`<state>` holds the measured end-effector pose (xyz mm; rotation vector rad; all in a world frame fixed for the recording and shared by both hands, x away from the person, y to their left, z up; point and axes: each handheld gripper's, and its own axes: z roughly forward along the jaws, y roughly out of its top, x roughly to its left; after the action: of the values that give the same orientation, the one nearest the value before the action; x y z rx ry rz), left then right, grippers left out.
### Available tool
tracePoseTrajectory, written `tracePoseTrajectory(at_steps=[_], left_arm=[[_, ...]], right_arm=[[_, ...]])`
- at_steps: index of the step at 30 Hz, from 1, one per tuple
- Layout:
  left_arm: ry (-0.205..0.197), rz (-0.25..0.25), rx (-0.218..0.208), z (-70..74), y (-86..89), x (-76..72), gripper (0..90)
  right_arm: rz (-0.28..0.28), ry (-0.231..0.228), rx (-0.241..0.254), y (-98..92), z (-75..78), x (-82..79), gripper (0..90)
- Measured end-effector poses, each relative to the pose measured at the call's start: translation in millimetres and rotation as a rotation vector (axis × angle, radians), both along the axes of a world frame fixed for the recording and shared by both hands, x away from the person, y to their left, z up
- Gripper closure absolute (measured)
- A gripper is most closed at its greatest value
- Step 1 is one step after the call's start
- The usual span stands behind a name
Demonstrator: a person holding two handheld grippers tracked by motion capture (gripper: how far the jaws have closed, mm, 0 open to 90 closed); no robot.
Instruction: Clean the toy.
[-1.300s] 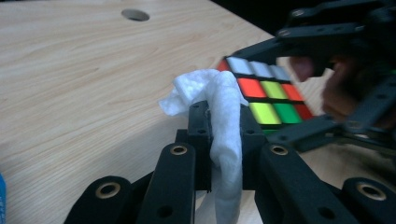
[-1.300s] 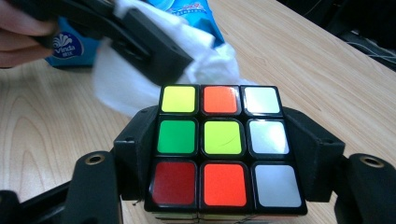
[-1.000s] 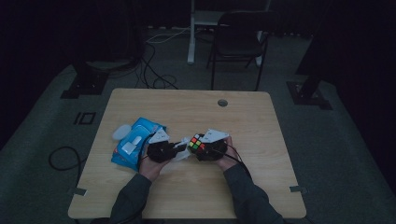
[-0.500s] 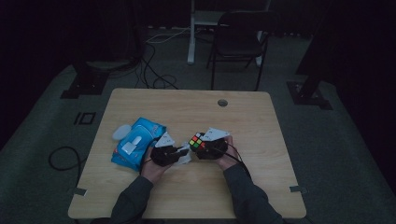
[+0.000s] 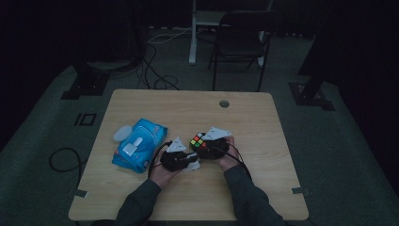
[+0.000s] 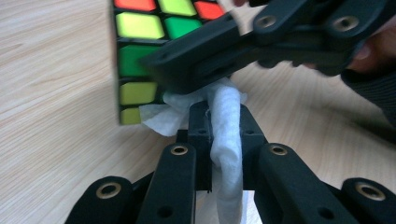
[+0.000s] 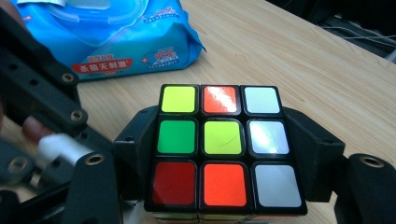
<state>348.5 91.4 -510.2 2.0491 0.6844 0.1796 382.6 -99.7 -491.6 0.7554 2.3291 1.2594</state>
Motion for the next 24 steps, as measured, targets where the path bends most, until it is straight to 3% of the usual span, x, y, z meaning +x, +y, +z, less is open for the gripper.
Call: tracePoseTrajectory(at_steps=[11,24], left_arm=[[-0.002,-0.007,-0.007,0.2,-0.6,0.6,82.5],[0.012,0.104,-0.01,-5.0,25.1,12.4,82.5]], right_arm=[[-0.005,0.01,0.012,-2.3,0.7,1.1,34.4],[0.005,0.019,0.023,-7.5,3.2,0.0,34.4]])
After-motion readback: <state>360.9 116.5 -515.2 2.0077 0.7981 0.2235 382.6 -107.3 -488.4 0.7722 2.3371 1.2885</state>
